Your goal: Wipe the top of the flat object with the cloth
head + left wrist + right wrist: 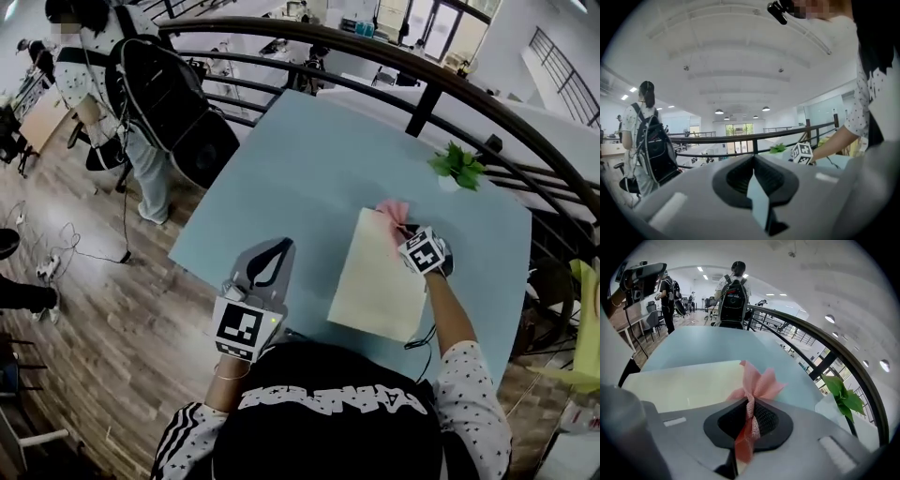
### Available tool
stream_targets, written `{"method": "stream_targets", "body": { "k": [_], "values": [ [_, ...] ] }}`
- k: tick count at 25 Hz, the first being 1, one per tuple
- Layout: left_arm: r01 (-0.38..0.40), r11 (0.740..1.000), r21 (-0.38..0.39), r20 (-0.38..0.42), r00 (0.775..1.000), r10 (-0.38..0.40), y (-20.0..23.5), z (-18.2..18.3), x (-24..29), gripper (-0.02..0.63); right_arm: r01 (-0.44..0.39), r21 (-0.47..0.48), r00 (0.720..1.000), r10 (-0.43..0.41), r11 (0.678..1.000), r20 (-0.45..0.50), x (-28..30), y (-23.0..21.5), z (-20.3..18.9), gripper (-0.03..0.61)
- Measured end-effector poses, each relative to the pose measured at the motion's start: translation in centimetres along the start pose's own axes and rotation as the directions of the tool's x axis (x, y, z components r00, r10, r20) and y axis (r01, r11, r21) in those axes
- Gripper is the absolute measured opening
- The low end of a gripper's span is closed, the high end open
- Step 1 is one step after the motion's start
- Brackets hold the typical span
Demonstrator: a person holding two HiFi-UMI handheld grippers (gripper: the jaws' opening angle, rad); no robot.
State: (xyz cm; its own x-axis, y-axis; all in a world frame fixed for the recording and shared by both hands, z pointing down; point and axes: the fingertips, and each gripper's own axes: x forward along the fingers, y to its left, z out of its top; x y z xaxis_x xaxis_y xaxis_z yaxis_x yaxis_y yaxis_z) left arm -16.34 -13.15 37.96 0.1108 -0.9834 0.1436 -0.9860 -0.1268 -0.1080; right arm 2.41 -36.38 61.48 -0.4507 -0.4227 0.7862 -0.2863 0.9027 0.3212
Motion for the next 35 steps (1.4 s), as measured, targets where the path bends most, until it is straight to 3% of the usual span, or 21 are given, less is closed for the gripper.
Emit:
{"method": "stream_targets", "body": {
  "k": [5,9,23,35],
  "values": [
    [-0.031,1.000,-0.004,-0.009,0.999,0.031,1.0,-0.1,-1.0,0.000,0.010,-0.034,1.000,-0.011,0.999,-0.027,0.9,-0.1,0.2,0.018],
    [-0.041,0.999,-0.009,-0.009,0.999,0.041,1.3,-0.2,-1.0,0.000,-0.028,-0.094,0.998,0.022,0.995,-0.064,1.3,0.2,0.6,0.008],
    [-0.002,1.000,-0.011,-0.010,1.000,0.001,0.3,-0.4,-0.5,0.000,-0.057,-0.132,0.995,0.046,0.990,-0.089,0.4,2.1,0.5,0.006],
    [0.043,0.999,-0.005,0.001,0.999,-0.043,-0.7,0.0,0.4,0.000,-0.051,-0.260,0.994,0.023,0.964,-0.111,-0.5,3.8,0.4,0.006]
  ]
}}
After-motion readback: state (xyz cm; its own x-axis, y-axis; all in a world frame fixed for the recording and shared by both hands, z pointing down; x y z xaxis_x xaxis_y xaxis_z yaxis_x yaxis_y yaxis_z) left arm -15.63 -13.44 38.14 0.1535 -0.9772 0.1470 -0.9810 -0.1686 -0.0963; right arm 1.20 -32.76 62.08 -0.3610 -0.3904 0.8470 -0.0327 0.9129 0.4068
